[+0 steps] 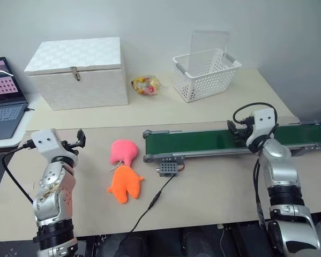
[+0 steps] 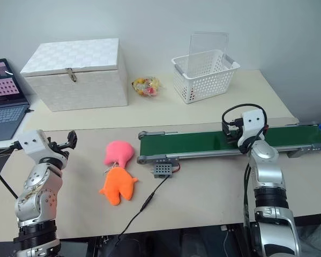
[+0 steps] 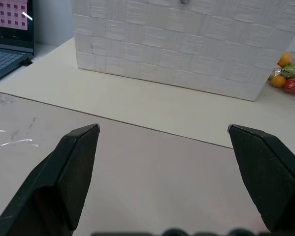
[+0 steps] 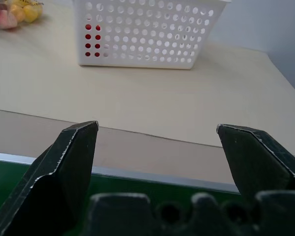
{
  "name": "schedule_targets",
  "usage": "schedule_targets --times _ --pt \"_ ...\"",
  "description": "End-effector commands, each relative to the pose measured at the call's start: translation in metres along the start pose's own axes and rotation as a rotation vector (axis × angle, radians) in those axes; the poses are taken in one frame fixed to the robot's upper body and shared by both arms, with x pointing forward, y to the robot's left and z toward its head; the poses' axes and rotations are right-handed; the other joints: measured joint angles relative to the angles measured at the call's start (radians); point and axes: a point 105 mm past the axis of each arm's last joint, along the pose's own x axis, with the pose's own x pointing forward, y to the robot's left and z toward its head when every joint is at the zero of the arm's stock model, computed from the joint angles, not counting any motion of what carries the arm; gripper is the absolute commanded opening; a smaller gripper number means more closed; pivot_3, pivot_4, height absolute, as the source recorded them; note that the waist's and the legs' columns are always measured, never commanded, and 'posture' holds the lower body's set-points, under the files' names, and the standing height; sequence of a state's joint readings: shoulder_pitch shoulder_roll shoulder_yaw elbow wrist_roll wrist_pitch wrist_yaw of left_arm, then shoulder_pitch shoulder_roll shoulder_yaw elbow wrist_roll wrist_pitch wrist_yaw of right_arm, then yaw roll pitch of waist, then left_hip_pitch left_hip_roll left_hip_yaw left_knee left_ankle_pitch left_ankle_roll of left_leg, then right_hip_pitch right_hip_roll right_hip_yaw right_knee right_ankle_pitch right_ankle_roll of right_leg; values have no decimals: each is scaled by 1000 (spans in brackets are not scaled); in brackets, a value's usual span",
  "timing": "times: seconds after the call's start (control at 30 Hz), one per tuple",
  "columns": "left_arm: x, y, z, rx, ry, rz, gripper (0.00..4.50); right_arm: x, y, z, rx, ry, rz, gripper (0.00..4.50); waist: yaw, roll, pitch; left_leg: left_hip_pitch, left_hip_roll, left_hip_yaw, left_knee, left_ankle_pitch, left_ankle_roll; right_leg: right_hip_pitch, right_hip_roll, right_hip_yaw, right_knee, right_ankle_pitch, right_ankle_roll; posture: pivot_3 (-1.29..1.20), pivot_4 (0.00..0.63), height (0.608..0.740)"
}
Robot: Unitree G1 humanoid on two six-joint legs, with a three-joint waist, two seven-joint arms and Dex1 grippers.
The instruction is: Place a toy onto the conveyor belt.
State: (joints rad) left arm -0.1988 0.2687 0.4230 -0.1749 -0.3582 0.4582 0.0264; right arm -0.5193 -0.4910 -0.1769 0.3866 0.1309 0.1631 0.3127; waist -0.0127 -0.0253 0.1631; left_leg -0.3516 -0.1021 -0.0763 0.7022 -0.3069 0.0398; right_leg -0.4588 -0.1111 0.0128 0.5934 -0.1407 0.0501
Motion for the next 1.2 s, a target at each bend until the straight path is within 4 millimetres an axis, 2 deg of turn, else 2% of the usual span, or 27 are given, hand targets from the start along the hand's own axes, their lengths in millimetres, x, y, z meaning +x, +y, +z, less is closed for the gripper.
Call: schedule_targets --times 0.03,0.1,0.13,0.2,0.23,0.33,0.4,0.5,0.67,0.73,0.8,0.87,0.93,1.0,1.2 --pt "-3 -11 14 27 -64 -52 4453 3 2 22 -19 -82 9 4500 0 0 0 0 0 0 0 0 0 0 0 0 0 0 0 0 150 740" --pt "-3 -20 11 31 -62 -93 4453 2 29 36 -28 -136 147 4500 0 0 0 0 0 0 0 0 0 0 0 0 0 0 0 0 150 740" --pt "-3 -22 10 30 -60 -103 4453 -6 54 46 -14 -168 305 4500 -2 0 0 0 0 0 0 0 0 0 0 0 0 0 0 0 150 740" --pt "-3 -23 9 23 -56 -110 4453 -34 96 57 -40 -202 608 4500 -4 0 0 0 1 0 0 0 0 0 1 0 0 0 0 0 150 740" --pt "-3 -25 8 20 -55 -117 4453 -58 116 59 -78 -194 799 4500 -3 0 0 0 2 0 0 0 0 0 2 0 0 0 0 0 150 740" --pt "-2 -27 7 7 -48 -130 4453 -109 142 54 -144 -131 1144 4500 7 1 0 0 4 0 0 -2 1 1 4 -2 0 0 0 0 150 740" --pt "-2 -29 6 -2 -42 -141 4453 -130 149 52 -181 -93 1281 4500 11 0 0 -1 4 0 2 -3 2 2 3 -2 -1 0 0 0 150 740" --pt "-7 -29 5 -45 -33 -163 4453 -130 152 54 -203 -83 1289 4500 11 0 0 0 4 1 4 -5 3 2 3 -1 -3 0 1 0 150 740" --pt "-42 -26 -7 -278 72 -295 4453 -124 152 50 -213 -69 1265 4500 4 0 0 1 7 2 3 -6 1 1 5 -1 -1 0 1 0 150 740" --pt "-77 -30 -19 -480 181 -457 4453 -125 152 47 -211 -63 1260 4500 3 0 0 1 7 2 3 -6 0 0 5 -1 -1 0 0 0 150 740" --pt "-103 -18 -32 -638 262 -500 4453 -124 151 45 -209 -58 1251 4500 -1 1 0 1 8 3 3 -7 1 0 5 0 -1 0 0 0 150 740" --pt "-117 -11 -40 -707 311 -512 4453 -124 150 43 -209 -53 1246 4500 1 1 0 1 8 3 3 -7 1 0 6 0 -1 -1 0 0 150 740" --pt "-134 -13 -47 -780 373 -576 4453 -124 150 41 -209 -46 1240 4500 11 1 0 1 8 3 3 -7 2 0 6 0 -1 -1 0 0 150 740" --pt "-140 -14 -57 -841 416 -594 4453 -124 150 40 -204 -41 1235 4500 22 1 0 4 8 3 3 -10 7 3 6 -1 0 -1 0 0 150 740" --pt "-132 -14 -94 -836 522 -551 4453 -126 151 41 -187 -51 1221 4500 24 2 0 7 8 4 3 -10 7 6 6 0 0 -1 0 0 150 740"
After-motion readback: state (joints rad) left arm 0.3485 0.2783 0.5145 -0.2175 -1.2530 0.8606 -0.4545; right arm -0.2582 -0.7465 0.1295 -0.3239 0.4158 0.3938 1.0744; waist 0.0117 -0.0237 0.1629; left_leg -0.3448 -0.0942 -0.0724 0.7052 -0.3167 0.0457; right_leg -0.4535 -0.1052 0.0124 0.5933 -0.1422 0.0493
